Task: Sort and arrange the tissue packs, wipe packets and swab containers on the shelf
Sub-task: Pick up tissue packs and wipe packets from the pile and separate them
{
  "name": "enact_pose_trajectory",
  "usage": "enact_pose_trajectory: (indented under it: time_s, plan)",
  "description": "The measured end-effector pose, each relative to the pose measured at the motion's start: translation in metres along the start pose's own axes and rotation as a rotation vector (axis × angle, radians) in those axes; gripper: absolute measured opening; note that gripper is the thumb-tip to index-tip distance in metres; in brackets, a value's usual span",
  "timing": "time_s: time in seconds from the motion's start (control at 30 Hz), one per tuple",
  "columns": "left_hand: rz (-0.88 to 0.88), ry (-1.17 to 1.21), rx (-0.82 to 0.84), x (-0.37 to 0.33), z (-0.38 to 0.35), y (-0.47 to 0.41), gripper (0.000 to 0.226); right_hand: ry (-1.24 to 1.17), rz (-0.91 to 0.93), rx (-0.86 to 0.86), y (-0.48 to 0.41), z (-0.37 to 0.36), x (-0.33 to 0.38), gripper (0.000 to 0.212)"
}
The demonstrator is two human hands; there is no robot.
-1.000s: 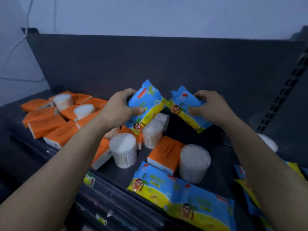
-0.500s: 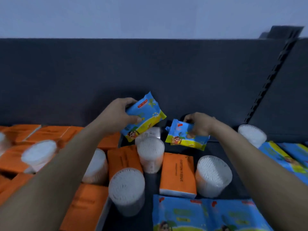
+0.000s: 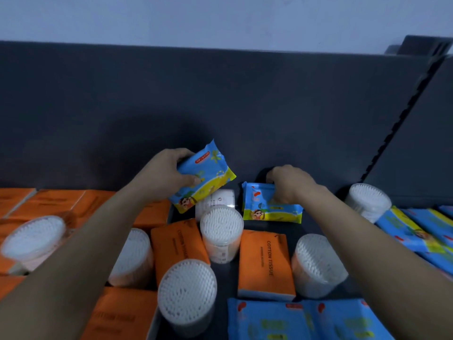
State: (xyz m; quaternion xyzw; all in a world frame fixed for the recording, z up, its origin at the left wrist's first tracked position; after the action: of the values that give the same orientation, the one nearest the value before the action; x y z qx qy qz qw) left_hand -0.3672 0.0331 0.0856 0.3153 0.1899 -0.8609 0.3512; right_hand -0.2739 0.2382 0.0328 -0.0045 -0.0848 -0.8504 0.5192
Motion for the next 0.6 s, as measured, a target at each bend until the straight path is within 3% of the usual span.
enact_pose_trajectory:
  time_s: [0.27,0.6]
  plan:
    - [-0.039,-0.031,0.003,-0.011,-0.01,-0.001,0.036,0.056,0.074,-0.021,0.004,-0.002,0.011,0.035]
    - [-0.181,-0.015,0.041,-0.073,-0.051,-0.021,0.033,0.04,0.064,-0.06,0.017,0.016,-0.033,0.029]
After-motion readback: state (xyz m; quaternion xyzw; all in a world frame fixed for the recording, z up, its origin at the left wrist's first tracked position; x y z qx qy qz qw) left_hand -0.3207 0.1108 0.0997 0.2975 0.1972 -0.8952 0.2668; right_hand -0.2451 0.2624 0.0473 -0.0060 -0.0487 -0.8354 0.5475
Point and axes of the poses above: each hand's wrist, its own y-axis away from the middle knuckle, its own z-axis out of the back of the hand, x = y × z, the point moved 10 cm from there along -y, towards the middle knuckle, and after that the axes turned 7 degrees about -y, right-handed, at the moved point
